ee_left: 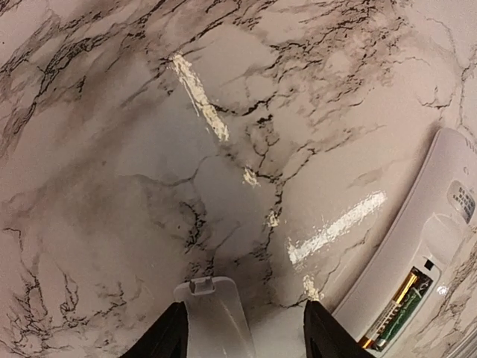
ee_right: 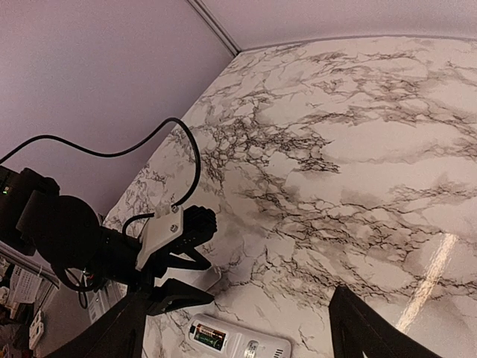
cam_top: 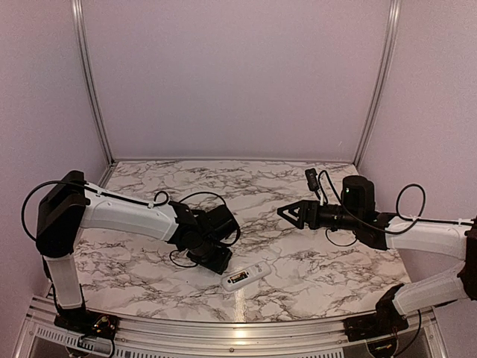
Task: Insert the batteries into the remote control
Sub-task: Pick up the battery cover from the center of the board, then pass from the left arm to the right
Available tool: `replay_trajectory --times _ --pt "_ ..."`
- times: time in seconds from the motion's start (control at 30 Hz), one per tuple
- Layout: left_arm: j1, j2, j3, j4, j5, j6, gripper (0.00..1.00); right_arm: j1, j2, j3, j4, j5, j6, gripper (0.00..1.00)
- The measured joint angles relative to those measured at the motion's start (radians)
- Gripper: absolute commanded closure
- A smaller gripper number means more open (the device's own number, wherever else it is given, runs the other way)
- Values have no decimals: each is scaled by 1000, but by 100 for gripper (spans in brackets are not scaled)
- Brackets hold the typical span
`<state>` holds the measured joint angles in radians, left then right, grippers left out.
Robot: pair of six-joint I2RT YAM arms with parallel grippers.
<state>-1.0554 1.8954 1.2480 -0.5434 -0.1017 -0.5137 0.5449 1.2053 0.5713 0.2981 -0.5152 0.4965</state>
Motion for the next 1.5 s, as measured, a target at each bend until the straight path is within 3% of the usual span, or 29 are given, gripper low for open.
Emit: replay_trajectory --times 0.33,0.6,0.9,1.5 --pt "-13 55 18 -50 -57 -50 51 0 0 0 0 0 0 17" --pt "-13 63 29 -57 -77 -63 68 0 0 0 0 0 0 17" --pt "-6 60 28 -58 -84 -66 78 0 14 0 5 -10 0 18" --pt "107 -200 6 178 -49 -112 81 11 39 5 46 -37 -63 18"
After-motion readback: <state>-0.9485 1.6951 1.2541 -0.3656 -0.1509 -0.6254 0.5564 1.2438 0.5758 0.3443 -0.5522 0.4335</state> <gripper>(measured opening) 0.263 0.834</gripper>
